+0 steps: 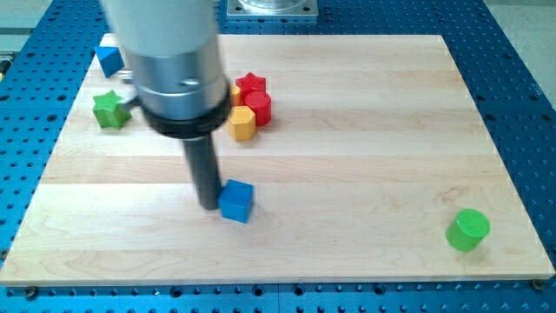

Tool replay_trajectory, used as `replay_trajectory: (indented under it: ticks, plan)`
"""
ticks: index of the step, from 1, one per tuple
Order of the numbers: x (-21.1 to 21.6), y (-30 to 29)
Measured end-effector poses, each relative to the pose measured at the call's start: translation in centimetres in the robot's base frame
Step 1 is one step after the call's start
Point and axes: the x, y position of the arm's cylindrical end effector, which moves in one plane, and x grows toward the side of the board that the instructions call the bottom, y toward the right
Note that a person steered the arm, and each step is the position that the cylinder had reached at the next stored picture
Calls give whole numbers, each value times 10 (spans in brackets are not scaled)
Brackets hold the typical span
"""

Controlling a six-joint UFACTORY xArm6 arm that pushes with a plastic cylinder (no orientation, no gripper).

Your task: Push the blue cube towards the bottom center of the board

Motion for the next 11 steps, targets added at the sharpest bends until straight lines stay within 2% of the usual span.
replay_trajectory:
  ticks: [1, 2, 4, 6, 7, 8, 9, 11]
  plan:
    - [-3, 19]
    - [-43, 21]
    - [-44, 72]
    - [14, 65]
    - [24, 62]
    - [4, 62]
    - [-42, 44]
    - [-64, 37]
